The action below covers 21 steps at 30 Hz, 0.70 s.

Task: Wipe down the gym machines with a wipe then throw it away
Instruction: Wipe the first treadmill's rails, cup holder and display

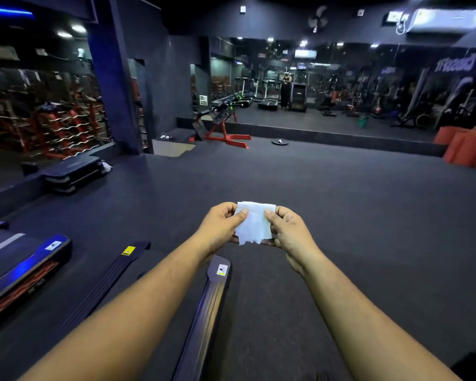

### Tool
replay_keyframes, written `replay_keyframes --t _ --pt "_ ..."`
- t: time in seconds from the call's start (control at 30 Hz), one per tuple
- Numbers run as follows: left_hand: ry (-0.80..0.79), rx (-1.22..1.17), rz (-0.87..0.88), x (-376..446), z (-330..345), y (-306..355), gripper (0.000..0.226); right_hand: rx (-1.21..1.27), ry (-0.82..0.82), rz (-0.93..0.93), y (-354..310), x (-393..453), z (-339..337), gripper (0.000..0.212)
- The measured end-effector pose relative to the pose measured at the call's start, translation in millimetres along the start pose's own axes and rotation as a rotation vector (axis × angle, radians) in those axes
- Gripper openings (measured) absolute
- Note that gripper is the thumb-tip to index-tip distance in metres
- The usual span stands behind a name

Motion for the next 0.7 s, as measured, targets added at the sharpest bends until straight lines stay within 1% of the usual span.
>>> replay_keyframes --t 0.2,0.33,0.53,0.7 --pt "0.106 0.025 -0.018 116 6 -12 0.021 0.008 -0.056 0.029 13 132 -14 0.020" --pt "0.238 0.040 -0.029 188 -3 -16 0.020 -0.022 -0.148 0.050 17 225 -14 0.018" --pt "0.396 0.051 -0.039 272 -50 -33 0.017 -0.024 -0.306 0.073 29 331 30 0.016" --pt "0.516 0.077 -0.021 337 -103 -57 0.017 -0.044 -0.416 0.059 46 421 79 0.020"
Point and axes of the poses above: each hand's wrist, its own x-axis towards the middle knuckle, its own z-axis out of the palm, y = z × x, the point moved 1 cm from there along x, towards the middle knuckle
